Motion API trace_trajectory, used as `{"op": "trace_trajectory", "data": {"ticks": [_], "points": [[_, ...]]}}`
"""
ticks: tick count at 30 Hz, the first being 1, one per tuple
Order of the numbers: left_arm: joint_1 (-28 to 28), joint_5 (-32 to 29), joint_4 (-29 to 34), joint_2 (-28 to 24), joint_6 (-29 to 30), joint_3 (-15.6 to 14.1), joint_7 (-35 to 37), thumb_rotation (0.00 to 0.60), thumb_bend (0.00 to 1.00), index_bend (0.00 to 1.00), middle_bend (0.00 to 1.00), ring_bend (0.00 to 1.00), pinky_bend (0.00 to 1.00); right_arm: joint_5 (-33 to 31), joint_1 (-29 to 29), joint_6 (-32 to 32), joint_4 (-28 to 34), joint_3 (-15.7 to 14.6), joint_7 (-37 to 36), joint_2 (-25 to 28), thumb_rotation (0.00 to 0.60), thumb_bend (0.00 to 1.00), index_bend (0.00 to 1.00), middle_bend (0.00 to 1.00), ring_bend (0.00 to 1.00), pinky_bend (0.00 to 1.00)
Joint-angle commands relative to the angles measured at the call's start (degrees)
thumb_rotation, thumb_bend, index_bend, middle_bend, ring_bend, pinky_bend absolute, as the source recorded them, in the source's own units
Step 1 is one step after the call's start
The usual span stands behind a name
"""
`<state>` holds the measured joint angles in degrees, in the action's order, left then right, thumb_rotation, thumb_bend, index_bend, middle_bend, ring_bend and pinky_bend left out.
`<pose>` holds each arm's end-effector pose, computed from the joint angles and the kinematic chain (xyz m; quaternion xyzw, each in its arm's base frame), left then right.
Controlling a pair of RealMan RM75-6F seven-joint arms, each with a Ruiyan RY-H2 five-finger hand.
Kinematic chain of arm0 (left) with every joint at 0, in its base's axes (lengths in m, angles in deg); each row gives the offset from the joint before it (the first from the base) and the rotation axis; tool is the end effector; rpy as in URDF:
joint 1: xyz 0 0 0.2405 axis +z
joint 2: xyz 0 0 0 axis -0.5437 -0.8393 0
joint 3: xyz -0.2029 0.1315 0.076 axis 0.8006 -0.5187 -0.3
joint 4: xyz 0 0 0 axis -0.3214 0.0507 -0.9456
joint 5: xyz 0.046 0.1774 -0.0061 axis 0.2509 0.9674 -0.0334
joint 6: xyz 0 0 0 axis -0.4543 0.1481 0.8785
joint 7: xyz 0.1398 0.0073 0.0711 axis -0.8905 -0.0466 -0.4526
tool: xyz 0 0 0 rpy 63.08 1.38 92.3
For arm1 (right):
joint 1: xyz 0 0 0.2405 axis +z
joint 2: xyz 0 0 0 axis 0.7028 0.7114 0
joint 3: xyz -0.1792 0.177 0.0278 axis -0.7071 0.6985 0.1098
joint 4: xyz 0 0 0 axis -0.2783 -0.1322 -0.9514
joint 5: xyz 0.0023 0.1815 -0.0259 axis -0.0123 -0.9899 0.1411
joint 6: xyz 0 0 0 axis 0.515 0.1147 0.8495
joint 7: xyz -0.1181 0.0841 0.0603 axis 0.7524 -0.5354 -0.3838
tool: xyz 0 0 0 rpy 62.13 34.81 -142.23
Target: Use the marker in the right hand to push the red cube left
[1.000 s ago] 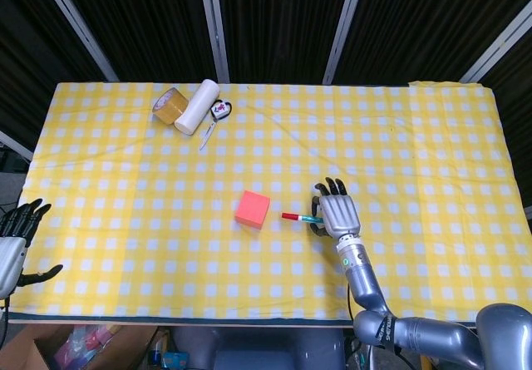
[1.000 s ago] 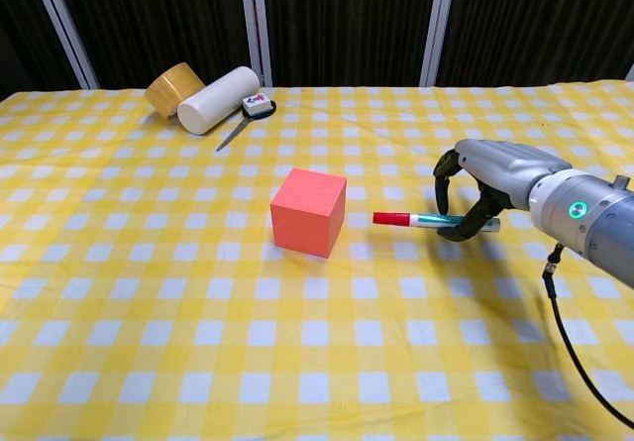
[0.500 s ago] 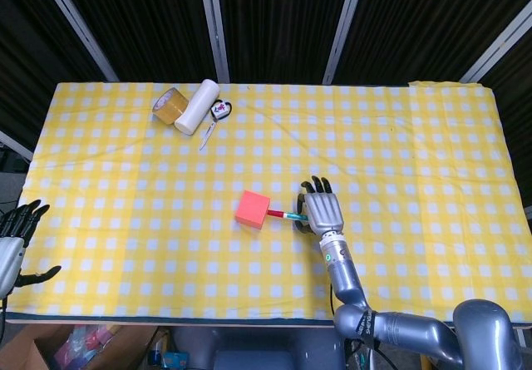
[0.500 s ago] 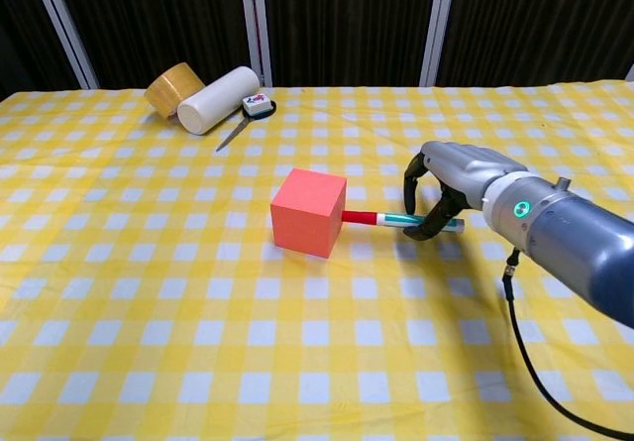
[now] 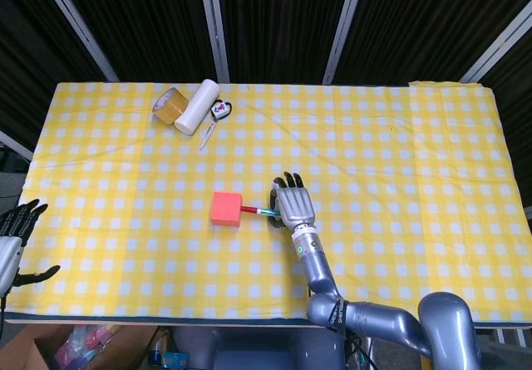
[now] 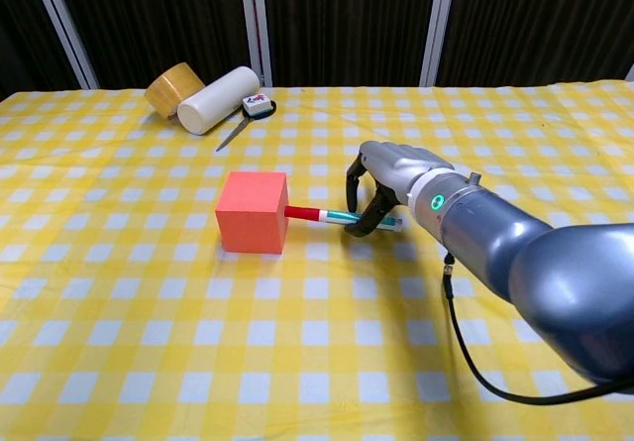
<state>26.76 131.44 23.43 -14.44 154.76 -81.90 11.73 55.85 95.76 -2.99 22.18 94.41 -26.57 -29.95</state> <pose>-0.3013 0.1890 0.1907 -0.6060 -0.4360 -0.3555 0.5624 -0.0851 -0.3605 -0.0887 0.6654 -0.4830 0.3555 0.4445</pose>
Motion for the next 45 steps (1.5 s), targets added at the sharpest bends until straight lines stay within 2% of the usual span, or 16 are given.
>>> {"op": "trace_trajectory", "data": {"ticks": [1,14,20,24,30,36,39,45], "points": [[0.0,-0.09,0.03,-0.1,-0.13,-0.04,0.0,0.6,0.0,0.0,0.0,0.0,0.0,-0.21,1.03,-0.53,-1.01,0.47,0.3,-1.29,0.6,0.37,0.6,0.21,0.0,0.0],[0.24,-0.04,0.02,0.19,0.12,-0.29,-1.47,0.6,0.0,0.0,0.0,0.0,0.0,-0.24,4.15,-1.76,-3.82,1.35,0.95,-5.46,0.6,0.37,0.6,0.21,0.0,0.0],[0.42,-0.42,0.04,0.17,0.22,-0.25,-1.55,0.6,0.0,0.0,0.0,0.0,0.0,0.57,3.65,-0.87,-3.11,0.7,1.62,-4.42,0.6,0.37,0.6,0.21,0.0,0.0],[0.58,-0.55,0.14,0.04,0.29,-0.29,-1.31,0.6,0.0,0.0,0.0,0.0,0.0,1.06,1.69,0.89,-0.4,-0.32,2.31,-1.4,0.6,0.37,0.6,0.21,0.0,0.0],[0.68,-0.78,0.28,0.08,0.35,-0.26,-1.78,0.6,0.0,0.0,0.0,0.0,0.0,2.54,-2.35,3.41,6.06,-2.26,2.58,5.97,0.6,0.37,0.6,0.21,0.0,0.0],[0.93,-0.32,0.48,0.32,1.04,-0.33,-2.6,0.6,0.0,0.0,0.0,0.0,0.0,4.6,-6.99,2.15,12.33,-6.05,1.11,16.55,0.6,0.37,0.6,0.21,0.0,0.0],[1.04,-0.22,0.56,0.57,1.21,-0.42,-3.25,0.6,0.0,0.0,0.0,0.0,0.0,4.91,-9.16,1.16,13.25,-7.3,-1.38,20.25,0.6,0.37,0.6,0.21,0.0,0.0],[1.19,-0.11,0.81,1.03,1.67,-0.38,-4.49,0.6,0.0,0.0,0.0,0.0,0.0,6.4,-11.39,-1.46,11.15,-9.07,-5.97,23.71,0.6,0.37,0.6,0.21,0.0,0.0]]}}
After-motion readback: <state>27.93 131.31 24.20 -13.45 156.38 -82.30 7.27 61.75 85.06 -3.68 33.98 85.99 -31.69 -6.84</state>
